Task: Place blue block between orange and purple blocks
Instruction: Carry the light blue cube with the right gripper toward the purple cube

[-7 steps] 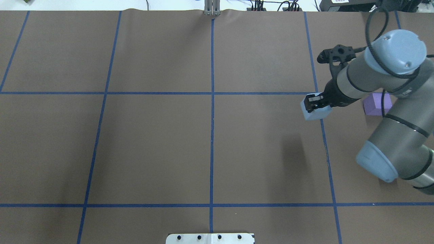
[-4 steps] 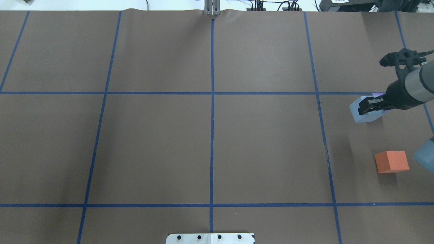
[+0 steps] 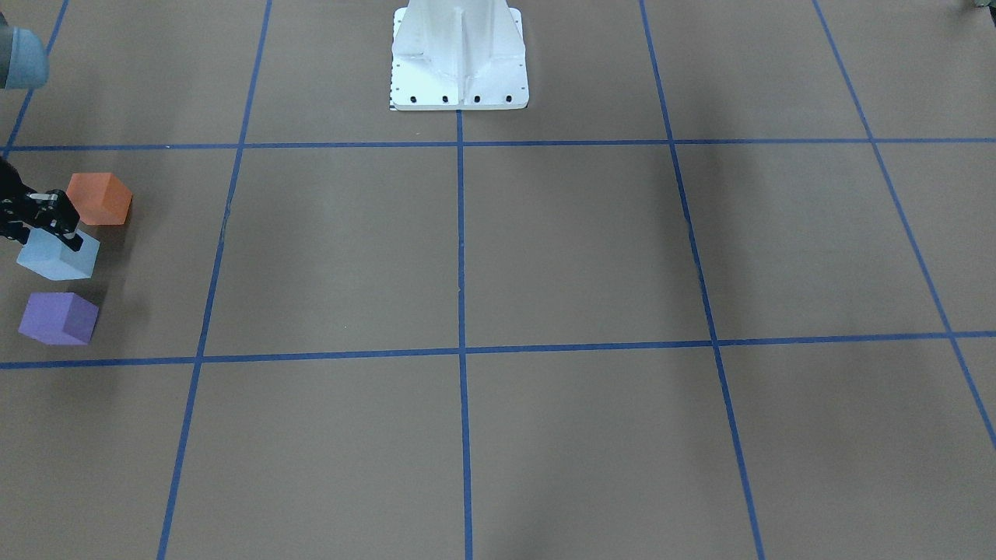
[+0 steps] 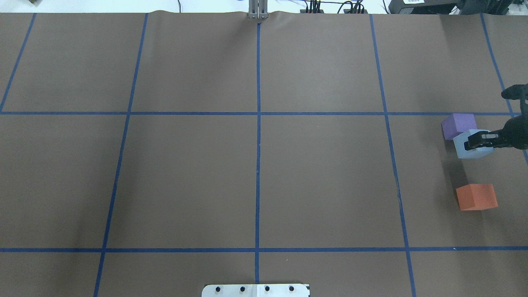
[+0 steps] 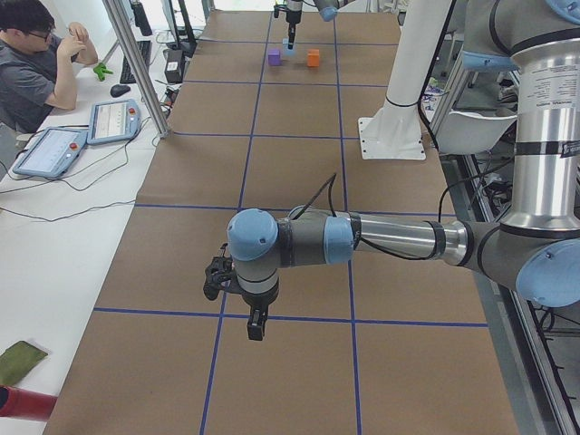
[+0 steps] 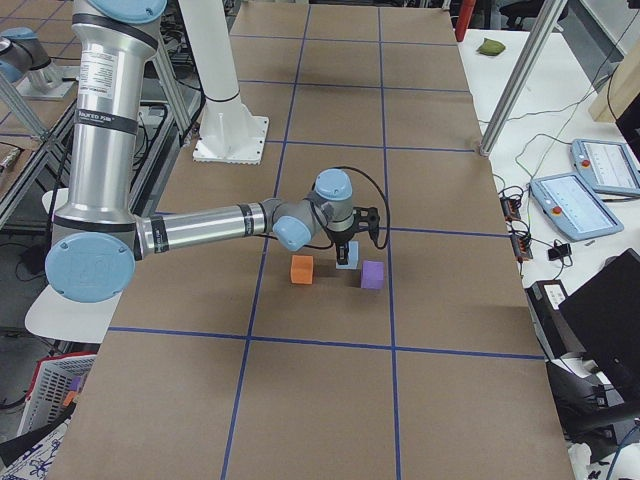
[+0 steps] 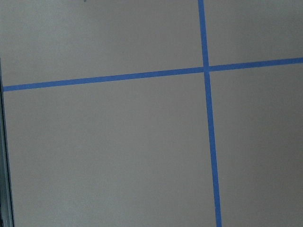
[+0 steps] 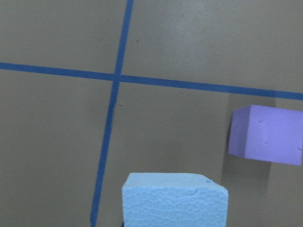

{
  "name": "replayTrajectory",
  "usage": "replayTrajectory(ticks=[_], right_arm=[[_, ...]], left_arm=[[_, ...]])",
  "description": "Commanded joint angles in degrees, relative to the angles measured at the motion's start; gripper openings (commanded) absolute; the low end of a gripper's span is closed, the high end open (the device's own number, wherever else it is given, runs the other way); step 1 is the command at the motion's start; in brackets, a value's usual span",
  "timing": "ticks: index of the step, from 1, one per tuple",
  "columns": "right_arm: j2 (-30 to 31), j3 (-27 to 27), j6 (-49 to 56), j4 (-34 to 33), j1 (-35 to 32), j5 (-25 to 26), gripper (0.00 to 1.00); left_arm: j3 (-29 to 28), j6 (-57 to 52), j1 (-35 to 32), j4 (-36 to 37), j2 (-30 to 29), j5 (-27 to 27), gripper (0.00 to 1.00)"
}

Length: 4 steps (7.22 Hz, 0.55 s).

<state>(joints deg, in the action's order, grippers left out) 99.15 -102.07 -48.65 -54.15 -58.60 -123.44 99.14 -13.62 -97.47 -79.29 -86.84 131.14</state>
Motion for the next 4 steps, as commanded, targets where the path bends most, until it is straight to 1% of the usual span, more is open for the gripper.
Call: replayTrajectory(ticks=[1, 2, 3, 4], right_arm=[[0.5, 3.0, -4.2, 3.5, 1.6, 1.3, 0.41], [0.7, 3.2, -4.2, 3.3, 3.6, 4.1, 0.44], [0.7, 3.5, -4.2, 3.3, 5.0, 5.7, 0.54], [0.9, 3.6, -4.1, 3.3, 5.9, 6.9, 0.74]], left_arm=[[0.0, 0.0, 0.1, 0.0, 0.0, 0.0, 1.0], [0.0, 0.0, 0.1, 0.0, 0.0, 0.1, 1.0], [0.0, 0.0, 0.1, 0.0, 0.0, 0.3, 1.0], [-0.1, 0.1, 0.1, 0.0, 0.0, 1.0, 1.0]])
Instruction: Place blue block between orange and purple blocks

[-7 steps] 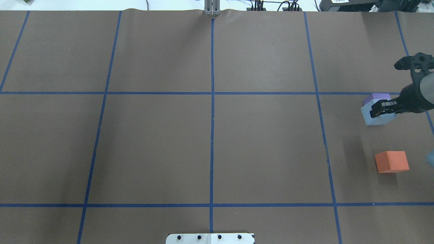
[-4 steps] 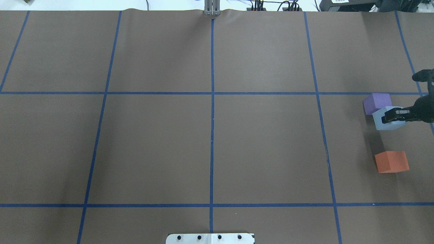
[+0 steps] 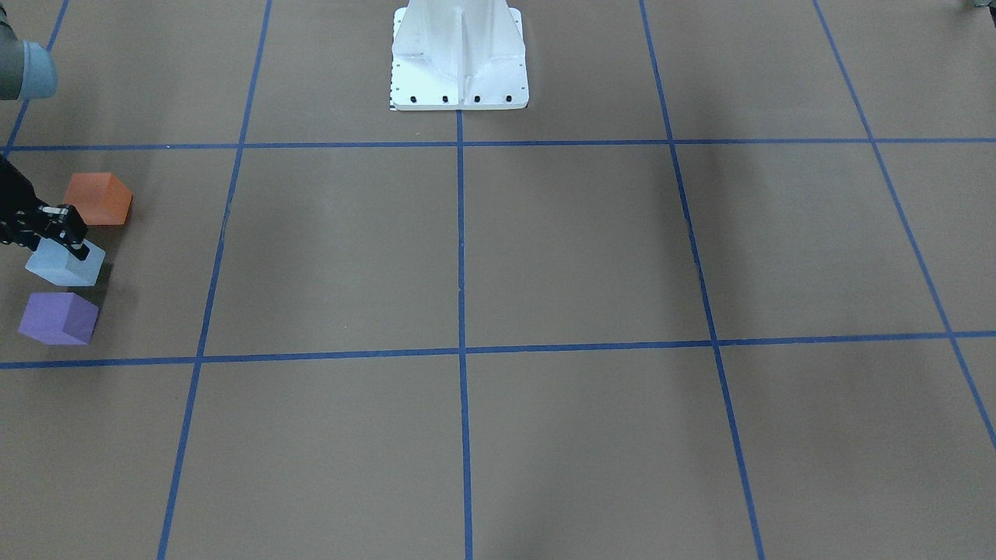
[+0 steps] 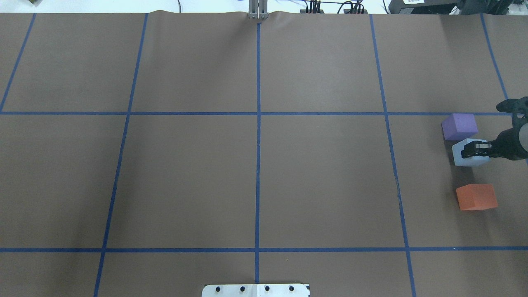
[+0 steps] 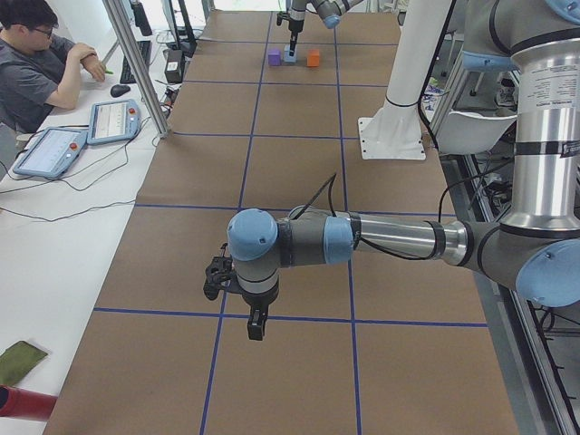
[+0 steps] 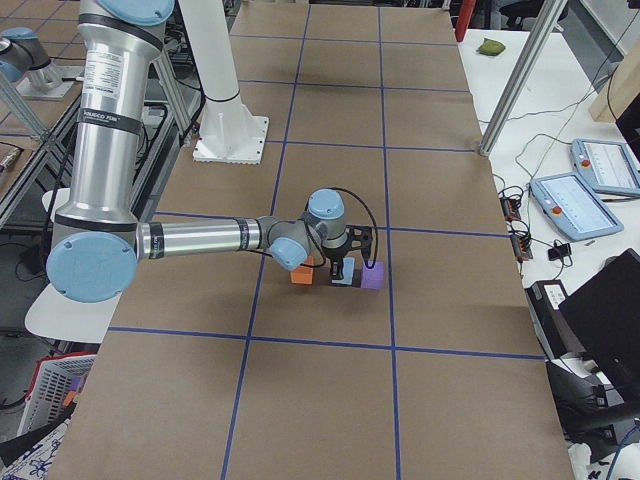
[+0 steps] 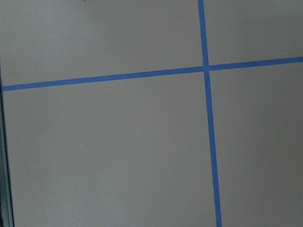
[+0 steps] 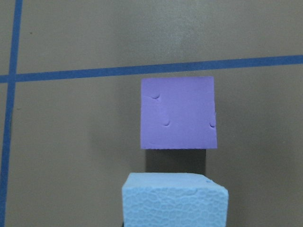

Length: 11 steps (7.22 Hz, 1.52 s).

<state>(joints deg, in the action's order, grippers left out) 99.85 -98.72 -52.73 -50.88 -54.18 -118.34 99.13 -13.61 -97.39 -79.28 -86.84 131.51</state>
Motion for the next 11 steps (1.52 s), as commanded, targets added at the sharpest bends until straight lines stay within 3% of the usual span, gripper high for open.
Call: replayTrajectory(ticks=[1, 4, 5, 6, 9, 11], right_arm=[[0.9, 0.2, 0.3, 0.3, 2.0, 3.0, 0.99], [1.5, -3.7, 2.4, -0.6, 1.3, 0.9, 1.0], [1.6, -4.2, 4.3, -2.4, -1.8, -3.5, 1.0], [1.7, -4.3, 12.6, -5.3, -6.9, -6.4, 1.0], [1.5, -4.3, 49.5, -26.7, -26.4, -11.4, 1.0], [-0.7, -5.3, 63.1, -42.3, -36.6, -14.1, 1.0]], left_arm=[[-0.1, 0.1, 0.0, 0.0, 0.0, 0.8, 1.0], [-0.1, 0.0, 0.0, 0.0, 0.0, 0.8, 1.0], [-0.1, 0.1, 0.0, 0.0, 0.0, 0.8, 1.0], [-0.1, 0.1, 0.0, 0.0, -0.1, 0.8, 1.0], [0.0, 0.0, 0.1, -0.1, -0.1, 1.4, 1.0], [0.0, 0.0, 0.0, -0.1, -0.1, 1.4, 1.0]])
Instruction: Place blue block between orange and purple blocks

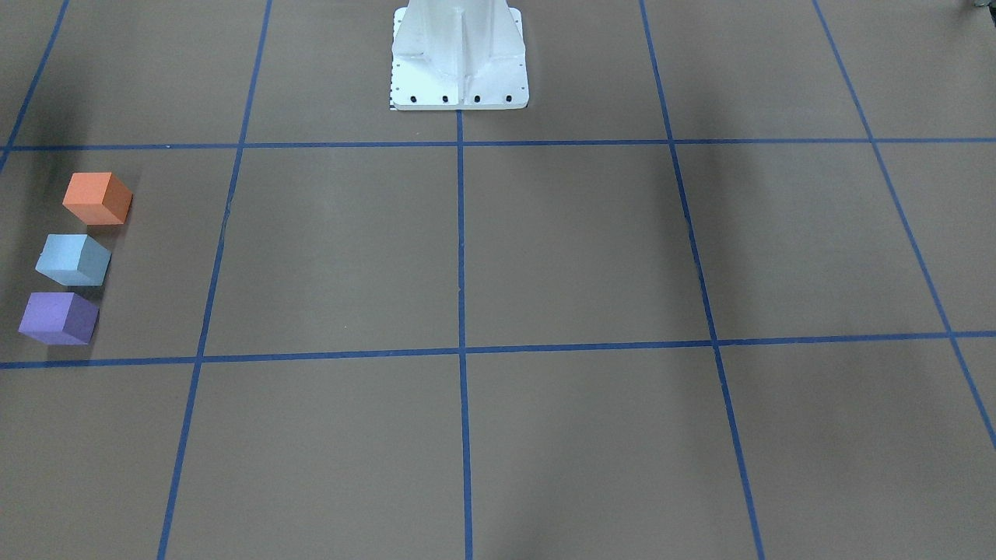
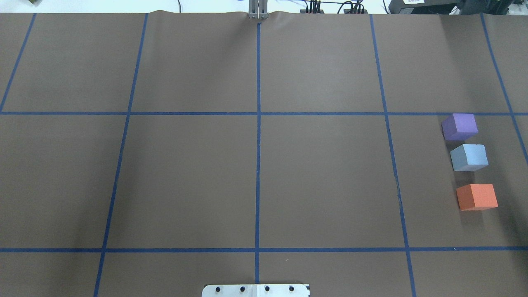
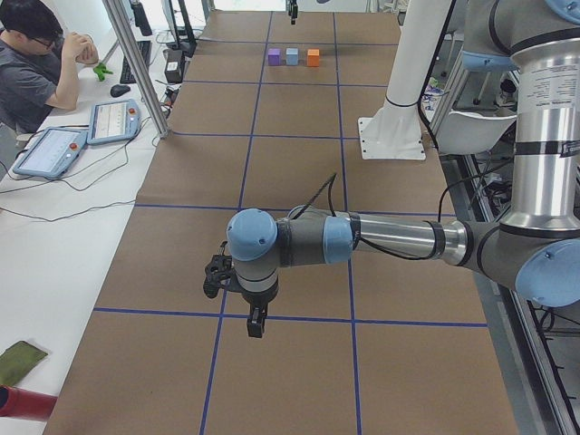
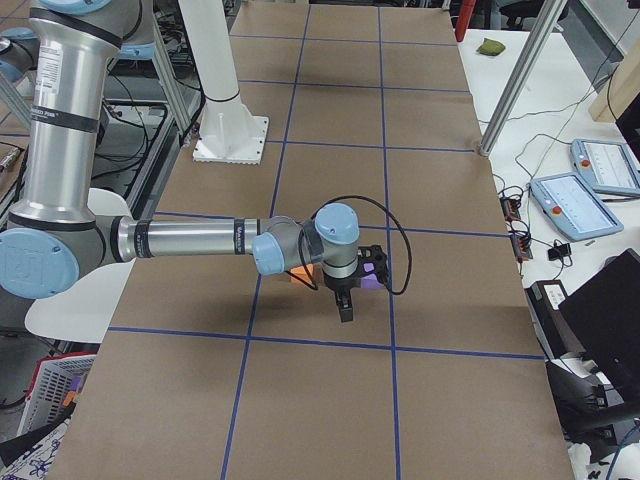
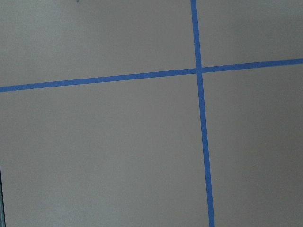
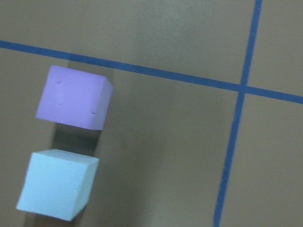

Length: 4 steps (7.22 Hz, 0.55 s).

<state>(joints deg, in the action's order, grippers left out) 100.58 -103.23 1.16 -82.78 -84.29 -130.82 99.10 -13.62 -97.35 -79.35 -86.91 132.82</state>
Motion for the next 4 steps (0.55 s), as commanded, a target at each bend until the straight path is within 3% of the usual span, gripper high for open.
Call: replayTrajectory(ticks=[1, 4], right_arm=[[-0.9, -0.7, 8.5, -11.3, -6.6, -1.5, 0.99], [-0.8, -0.7, 8.2, -11.4, -6.6, -1.6, 1.0]], left_arm=[[0.0, -0.1, 0.0, 0.1, 0.0, 0.1, 1.0], [-0.1, 0.1, 0.0, 0.4, 0.0, 1.3, 1.0]])
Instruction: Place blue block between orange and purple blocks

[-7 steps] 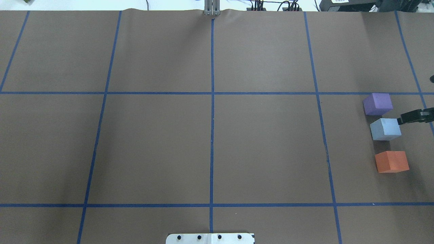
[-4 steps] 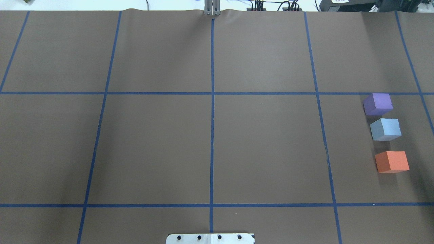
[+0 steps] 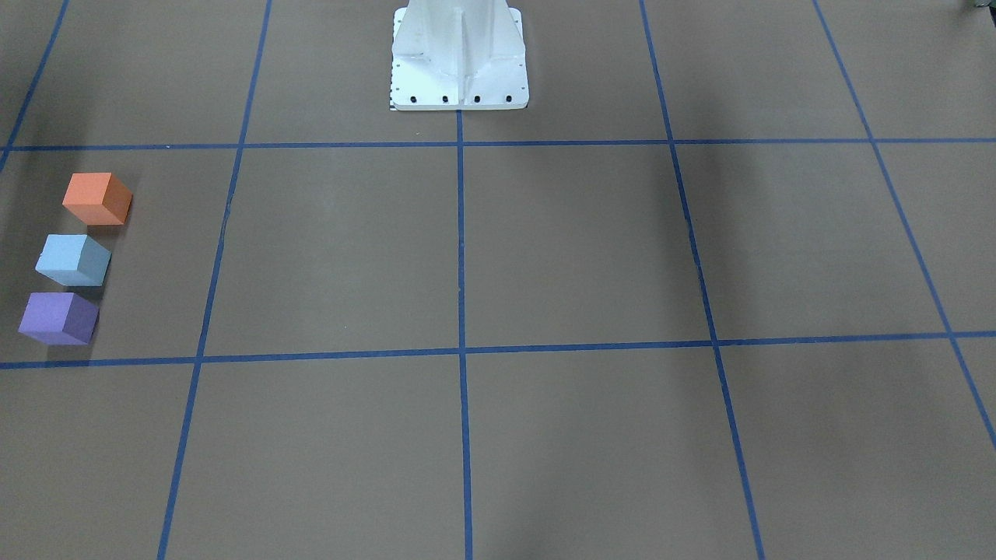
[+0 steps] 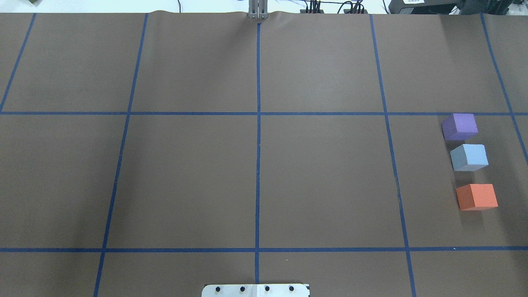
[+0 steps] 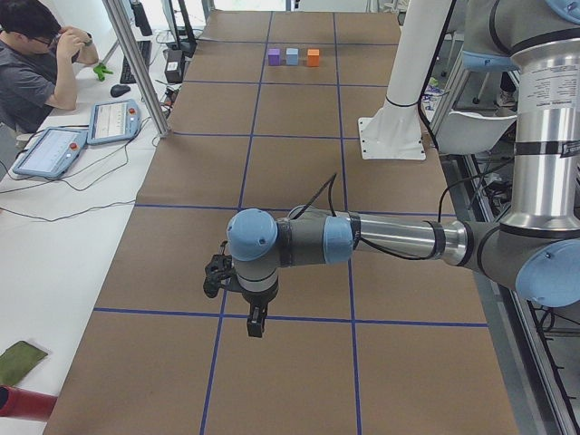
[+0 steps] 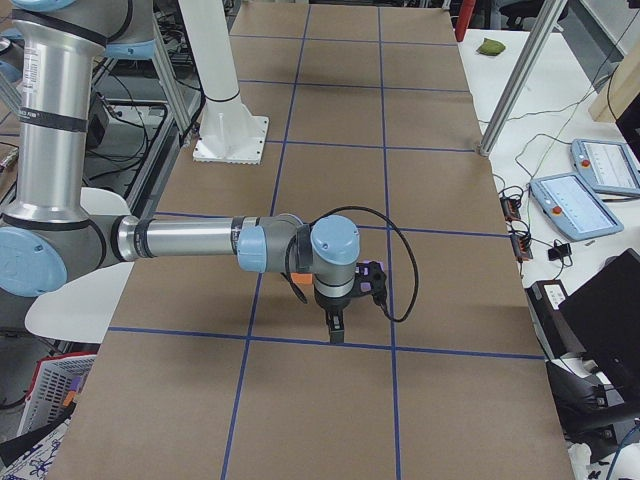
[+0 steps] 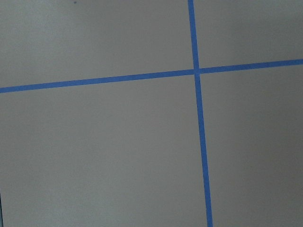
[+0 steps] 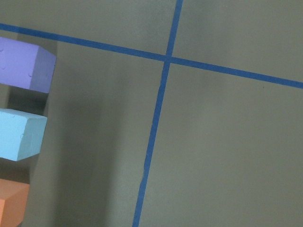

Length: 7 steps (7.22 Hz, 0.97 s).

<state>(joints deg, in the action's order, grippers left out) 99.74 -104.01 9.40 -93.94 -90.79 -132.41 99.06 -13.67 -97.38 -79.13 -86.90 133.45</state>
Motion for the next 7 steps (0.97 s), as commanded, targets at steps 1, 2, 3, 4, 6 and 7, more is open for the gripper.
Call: replayTrajectory(ticks=[1, 2, 3, 4, 6, 7], right_arm=[[0.0, 0.0, 0.0, -0.1, -0.1, -0.1, 1.0], [0.0, 0.0, -0.1, -0.2, -0.1, -0.1, 1.0], [0.1, 0.0, -0.1, -0.2, -0.1, -0.1, 1.0], [0.2, 0.0, -0.1, -0.2, -0.1, -0.1, 1.0], [0.2, 0.2, -0.1, -0.2, -0.1, 0.0, 1.0], [0.4, 0.2, -0.1, -0.1, -0.1, 0.1, 1.0]], left_arm=[[-1.0, 0.0, 0.0, -0.1, 0.1, 2.7, 1.0], [-2.9, -0.3, 0.0, -0.3, 0.1, 2.9, 1.0], [-2.6, -0.1, 0.0, -0.6, -0.1, 3.0, 1.0], [-3.0, 0.0, 0.0, -2.9, -0.4, 3.2, 1.0], [-2.5, -0.6, 0.0, -4.0, -0.5, 3.3, 1.0], [-3.0, -0.6, 0.0, -8.3, 0.1, 3.2, 1.0]])
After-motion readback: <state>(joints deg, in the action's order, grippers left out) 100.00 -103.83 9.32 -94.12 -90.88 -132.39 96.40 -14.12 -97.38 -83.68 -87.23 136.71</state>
